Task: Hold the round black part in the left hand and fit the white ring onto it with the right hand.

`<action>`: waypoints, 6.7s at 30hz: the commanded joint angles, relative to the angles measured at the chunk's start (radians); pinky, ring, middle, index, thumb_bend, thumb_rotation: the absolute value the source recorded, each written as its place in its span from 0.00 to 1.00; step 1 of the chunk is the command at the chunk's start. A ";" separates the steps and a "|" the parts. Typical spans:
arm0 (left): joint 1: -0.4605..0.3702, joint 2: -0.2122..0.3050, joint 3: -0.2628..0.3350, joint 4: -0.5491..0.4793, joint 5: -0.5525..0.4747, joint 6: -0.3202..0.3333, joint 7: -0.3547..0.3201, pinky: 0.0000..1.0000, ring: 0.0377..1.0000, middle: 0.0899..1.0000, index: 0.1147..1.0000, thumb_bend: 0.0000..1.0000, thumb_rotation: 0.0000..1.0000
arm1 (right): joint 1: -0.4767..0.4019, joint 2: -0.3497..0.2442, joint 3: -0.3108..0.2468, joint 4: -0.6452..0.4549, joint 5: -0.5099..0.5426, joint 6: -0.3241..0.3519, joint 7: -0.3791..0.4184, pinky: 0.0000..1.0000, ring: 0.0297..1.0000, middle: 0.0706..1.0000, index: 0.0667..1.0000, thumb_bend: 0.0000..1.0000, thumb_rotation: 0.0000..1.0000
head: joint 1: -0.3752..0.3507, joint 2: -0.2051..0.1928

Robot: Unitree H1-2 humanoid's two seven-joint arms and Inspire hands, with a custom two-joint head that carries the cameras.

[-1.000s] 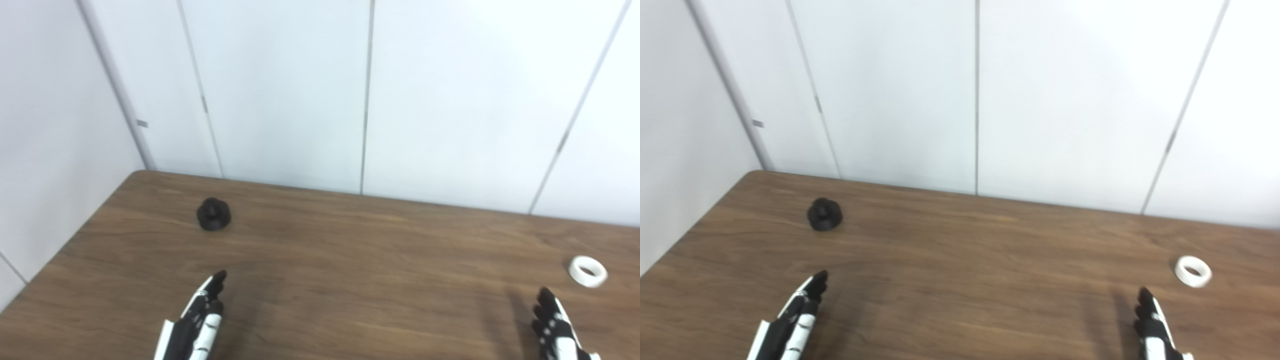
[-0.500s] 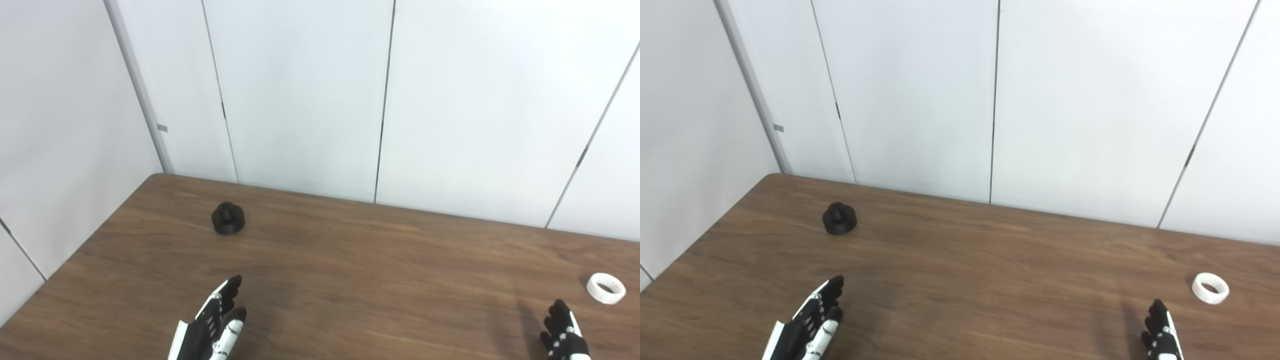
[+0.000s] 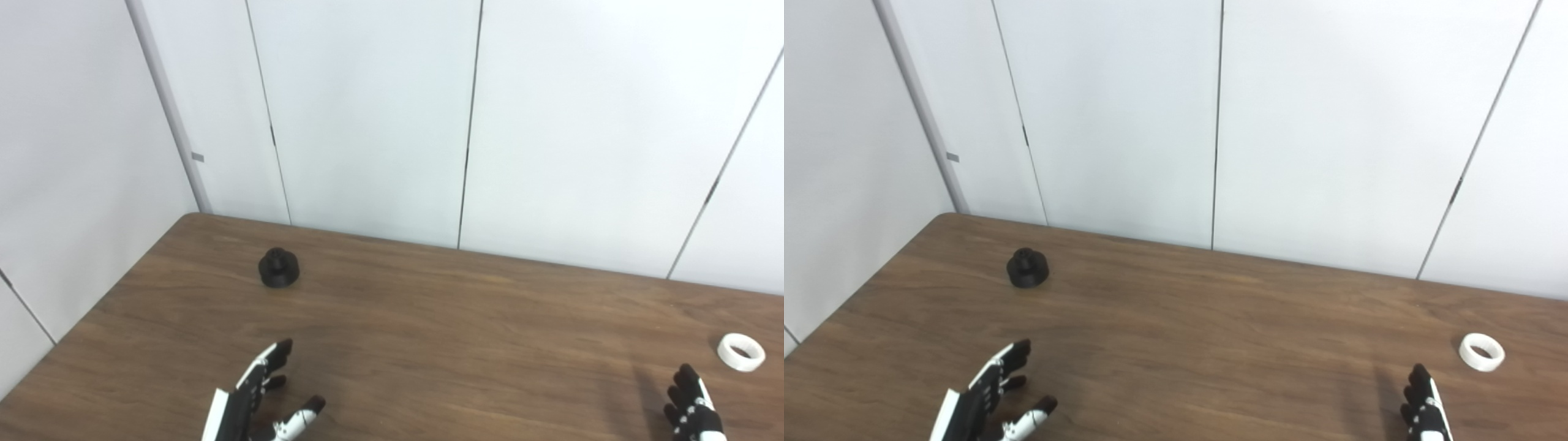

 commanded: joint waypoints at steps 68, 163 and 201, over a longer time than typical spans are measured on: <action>-0.754 0.408 -0.104 0.661 0.415 0.399 -0.080 1.00 1.00 0.96 0.87 1.00 0.49 | 0.020 -0.016 -0.012 -0.005 -0.011 0.015 0.000 1.00 0.96 0.96 0.95 0.51 1.00 | -0.015 0.040; -0.765 0.410 -0.185 0.688 0.379 0.278 0.022 0.90 0.88 0.76 0.42 0.52 0.04 | -0.002 -0.037 -0.030 -0.022 -0.024 0.044 0.017 0.98 0.94 0.95 0.94 0.50 1.00 | -0.027 0.055; -0.455 0.183 -0.446 -0.024 0.677 0.308 -0.235 0.99 0.92 0.81 0.42 0.52 0.05 | -0.005 0.019 0.031 -0.075 -0.100 0.082 -0.018 1.00 0.96 0.94 0.92 0.46 1.00 | -0.200 0.137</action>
